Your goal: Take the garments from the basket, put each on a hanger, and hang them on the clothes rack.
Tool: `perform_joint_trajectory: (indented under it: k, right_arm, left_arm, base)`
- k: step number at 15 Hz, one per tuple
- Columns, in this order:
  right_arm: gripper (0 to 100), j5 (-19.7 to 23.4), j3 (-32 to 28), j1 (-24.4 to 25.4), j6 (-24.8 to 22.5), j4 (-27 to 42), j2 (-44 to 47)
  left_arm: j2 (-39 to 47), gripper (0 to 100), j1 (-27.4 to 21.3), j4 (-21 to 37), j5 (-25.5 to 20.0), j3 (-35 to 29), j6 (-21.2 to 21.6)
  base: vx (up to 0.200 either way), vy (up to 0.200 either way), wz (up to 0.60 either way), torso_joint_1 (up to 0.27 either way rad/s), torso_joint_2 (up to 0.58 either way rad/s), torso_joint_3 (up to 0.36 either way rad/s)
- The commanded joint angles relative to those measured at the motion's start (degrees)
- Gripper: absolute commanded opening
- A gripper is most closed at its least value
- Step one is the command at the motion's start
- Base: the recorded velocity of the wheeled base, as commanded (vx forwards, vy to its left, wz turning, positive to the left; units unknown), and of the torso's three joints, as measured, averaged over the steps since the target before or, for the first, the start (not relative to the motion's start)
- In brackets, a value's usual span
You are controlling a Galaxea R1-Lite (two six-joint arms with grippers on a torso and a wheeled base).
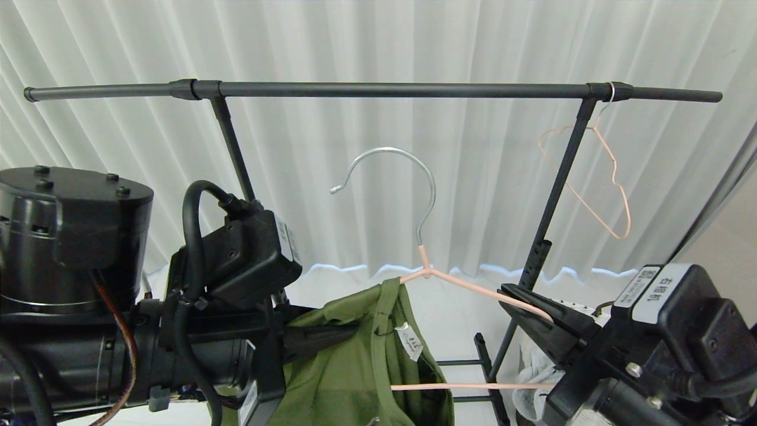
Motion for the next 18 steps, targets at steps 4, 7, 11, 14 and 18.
perform_joint_trajectory:
  k: [4, 7, 11, 14, 18]
  right_arm:
    - [100, 0.05, 0.34, 0.06, -1.47, -0.01, 0.06]
    - [100, -0.21, 0.25, -0.64, -2.17, -0.01, -0.21]
    - [100, -0.21, 0.08, -3.81, -2.35, -0.01, -0.47]
    - [100, 0.14, 0.08, -3.81, -2.43, -0.01, -0.38]
    - [100, 0.41, -0.10, -1.08, -0.06, 0.34, 1.46]
  left_arm:
    - [-0.11, 0, 0.41, -1.78, 0.32, 0.05, 0.12]
    - [-0.55, 0, 0.50, -4.59, 2.17, 1.10, 0.82]
    - [-0.73, 0, 0.85, -12.94, 9.02, 7.17, 6.53]
    - [-0.46, 0, 0.85, -14.43, 18.87, 8.31, 6.44]
    - [0.33, 0, 0.68, -14.52, 29.33, 5.67, 0.56]
  base:
    - [0.000, 0.000, 0.00, 0.000, 0.00, 0.000]
    - [0.000, 0.000, 0.00, 0.000, 0.00, 0.000]
    - [0.000, 0.000, 0.00, 0.000, 0.00, 0.000]
    - [0.000, 0.000, 0.00, 0.000, 0.00, 0.000]
    - [0.000, 0.000, 0.00, 0.000, 0.00, 0.000]
